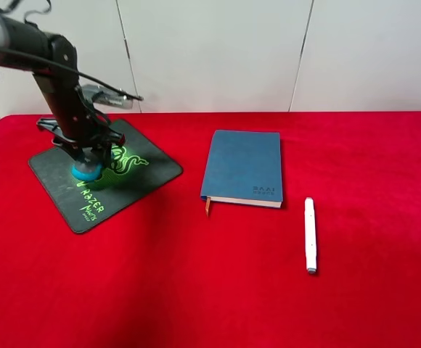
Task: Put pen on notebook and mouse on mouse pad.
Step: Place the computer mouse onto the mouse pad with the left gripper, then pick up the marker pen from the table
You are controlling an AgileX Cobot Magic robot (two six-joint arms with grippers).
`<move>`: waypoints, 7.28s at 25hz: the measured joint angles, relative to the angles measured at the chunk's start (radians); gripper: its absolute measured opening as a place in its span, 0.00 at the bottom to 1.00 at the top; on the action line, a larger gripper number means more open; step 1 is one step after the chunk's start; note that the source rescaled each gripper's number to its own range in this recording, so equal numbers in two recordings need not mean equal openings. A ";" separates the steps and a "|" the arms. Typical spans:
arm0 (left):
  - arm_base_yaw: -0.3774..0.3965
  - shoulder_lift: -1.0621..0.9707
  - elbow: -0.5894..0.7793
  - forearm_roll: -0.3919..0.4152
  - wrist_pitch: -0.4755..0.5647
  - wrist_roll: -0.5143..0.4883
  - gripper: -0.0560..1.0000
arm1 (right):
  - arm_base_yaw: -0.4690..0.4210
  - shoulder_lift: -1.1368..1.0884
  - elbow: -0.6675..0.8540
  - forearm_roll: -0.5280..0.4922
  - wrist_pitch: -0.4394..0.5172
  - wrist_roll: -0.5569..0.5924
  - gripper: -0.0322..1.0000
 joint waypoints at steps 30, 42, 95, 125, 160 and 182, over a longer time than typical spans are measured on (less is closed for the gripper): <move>0.000 0.024 -0.073 0.000 0.100 -0.015 0.84 | 0.000 0.000 0.000 0.000 0.000 0.000 1.00; 0.000 -0.101 -0.108 -0.016 0.143 -0.004 0.99 | 0.000 0.000 0.000 0.000 0.000 0.000 1.00; 0.000 -1.669 0.704 -0.223 0.440 0.048 1.00 | 0.000 0.000 0.000 0.000 0.000 0.000 1.00; 0.103 -2.113 0.956 -0.111 0.337 0.056 1.00 | 0.000 0.000 0.000 0.000 0.000 0.000 1.00; 0.103 -2.113 0.956 -0.111 0.337 0.056 1.00 | 0.000 0.000 0.000 0.005 0.000 0.000 1.00; 0.103 -2.113 0.956 -0.111 0.337 0.057 1.00 | 0.187 0.825 -0.251 0.004 -0.127 -0.057 1.00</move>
